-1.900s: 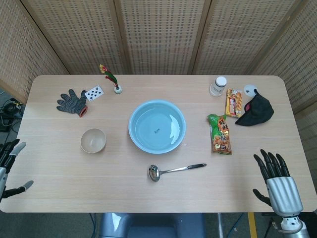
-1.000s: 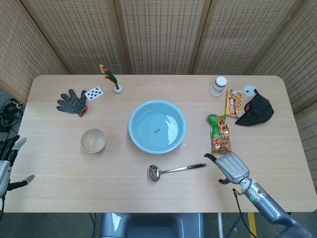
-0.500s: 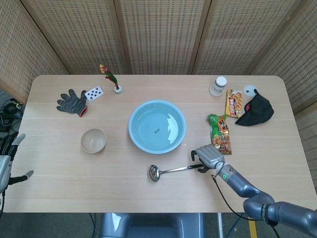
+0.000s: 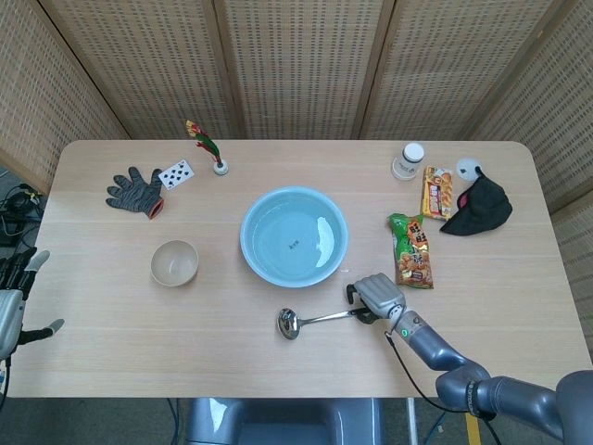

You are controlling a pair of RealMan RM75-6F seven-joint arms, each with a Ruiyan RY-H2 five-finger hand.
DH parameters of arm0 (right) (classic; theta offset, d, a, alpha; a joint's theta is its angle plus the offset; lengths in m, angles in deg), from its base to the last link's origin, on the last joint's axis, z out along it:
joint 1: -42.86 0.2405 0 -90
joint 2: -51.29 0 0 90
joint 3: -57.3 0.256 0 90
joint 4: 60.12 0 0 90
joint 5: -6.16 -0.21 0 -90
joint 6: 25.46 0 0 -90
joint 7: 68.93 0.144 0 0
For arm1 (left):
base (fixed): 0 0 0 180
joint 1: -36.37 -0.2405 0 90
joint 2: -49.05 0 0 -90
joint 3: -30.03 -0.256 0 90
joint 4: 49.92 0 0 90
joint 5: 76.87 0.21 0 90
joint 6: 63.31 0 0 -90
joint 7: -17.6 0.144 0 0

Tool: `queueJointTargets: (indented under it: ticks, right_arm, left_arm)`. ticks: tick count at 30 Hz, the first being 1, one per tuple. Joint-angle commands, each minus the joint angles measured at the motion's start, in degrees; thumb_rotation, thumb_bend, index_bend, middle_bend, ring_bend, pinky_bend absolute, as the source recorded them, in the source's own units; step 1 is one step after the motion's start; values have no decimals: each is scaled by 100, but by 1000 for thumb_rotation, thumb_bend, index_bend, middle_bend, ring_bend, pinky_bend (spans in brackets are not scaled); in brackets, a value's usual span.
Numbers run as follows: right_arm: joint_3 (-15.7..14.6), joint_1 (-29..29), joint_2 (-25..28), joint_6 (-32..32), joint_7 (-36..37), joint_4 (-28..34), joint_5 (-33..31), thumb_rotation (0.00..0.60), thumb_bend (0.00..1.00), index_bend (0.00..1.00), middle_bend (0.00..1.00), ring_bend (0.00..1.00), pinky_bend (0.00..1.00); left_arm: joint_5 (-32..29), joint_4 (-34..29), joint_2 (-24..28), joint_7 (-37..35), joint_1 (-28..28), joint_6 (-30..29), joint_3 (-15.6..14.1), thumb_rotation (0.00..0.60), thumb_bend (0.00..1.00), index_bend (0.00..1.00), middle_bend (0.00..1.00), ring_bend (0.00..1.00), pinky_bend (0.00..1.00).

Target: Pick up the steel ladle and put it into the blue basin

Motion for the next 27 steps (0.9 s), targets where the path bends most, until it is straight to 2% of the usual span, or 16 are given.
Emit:
queueJointTargets:
  ticks: [1, 23, 27]
  right_arm:
    - [-24, 14, -33, -22, -12, -6, -3, 600, 489, 501, 977, 992, 1000]
    - [-198, 89, -252, -24, -146, -278, -114, 600, 515, 506, 979, 993, 1000]
    - [-209, 91, -262, 2, -121, -307, -152, 600, 554, 538, 981, 993, 1000]
  left_arm:
    - [-6, -3, -2, 13, 3, 0, -3, 600, 0, 0, 0, 0, 0]
    - [-36, -17, 35, -25, -12, -50, -1, 600, 0, 0, 0, 0, 0]
    - [-40, -15, 42, -39, -8, -41, -2, 600, 0, 0, 0, 0, 0]
